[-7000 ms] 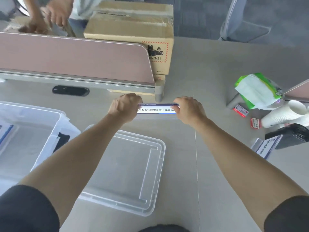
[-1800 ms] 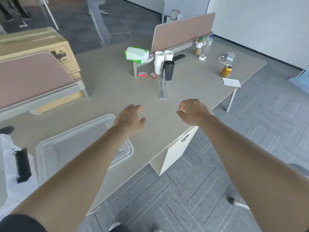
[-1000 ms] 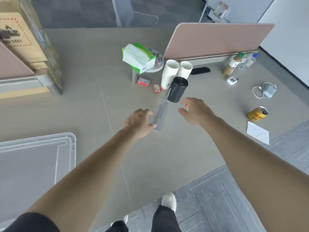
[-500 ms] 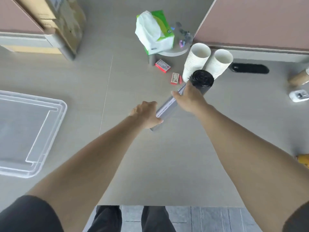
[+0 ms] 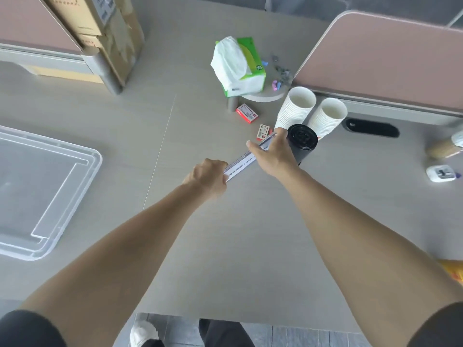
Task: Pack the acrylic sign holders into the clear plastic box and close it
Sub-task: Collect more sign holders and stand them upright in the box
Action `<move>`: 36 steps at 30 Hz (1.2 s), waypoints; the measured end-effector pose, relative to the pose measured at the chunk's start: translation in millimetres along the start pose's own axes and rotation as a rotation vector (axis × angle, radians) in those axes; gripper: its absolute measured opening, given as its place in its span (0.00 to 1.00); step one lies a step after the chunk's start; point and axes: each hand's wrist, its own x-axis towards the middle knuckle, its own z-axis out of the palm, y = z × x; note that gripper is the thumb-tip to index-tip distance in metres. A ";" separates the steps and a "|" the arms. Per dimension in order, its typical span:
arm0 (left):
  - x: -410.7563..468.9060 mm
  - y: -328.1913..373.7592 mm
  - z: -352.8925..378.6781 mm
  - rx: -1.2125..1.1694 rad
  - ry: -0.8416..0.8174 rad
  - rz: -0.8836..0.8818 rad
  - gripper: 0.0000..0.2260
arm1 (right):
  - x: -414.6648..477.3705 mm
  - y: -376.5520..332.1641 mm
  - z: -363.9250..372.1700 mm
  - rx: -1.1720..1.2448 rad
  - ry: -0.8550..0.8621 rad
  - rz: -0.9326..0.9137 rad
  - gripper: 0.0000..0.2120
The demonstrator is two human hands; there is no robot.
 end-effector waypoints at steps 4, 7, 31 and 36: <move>-20.8 -20.0 -29.7 -0.007 0.053 0.030 0.04 | -20.7 -38.0 -10.0 -0.066 -0.009 -0.032 0.39; -44.8 -45.3 -53.6 -0.016 0.113 0.050 0.05 | -44.5 -71.0 -6.0 -0.114 -0.006 -0.045 0.36; -285.7 -395.3 -161.9 -0.166 0.550 -0.248 0.08 | -255.0 -366.4 251.7 -0.378 -0.235 -0.637 0.28; -298.7 -451.1 -182.7 -0.142 0.608 -0.390 0.10 | -248.0 -415.9 313.4 -0.340 -0.327 -0.742 0.30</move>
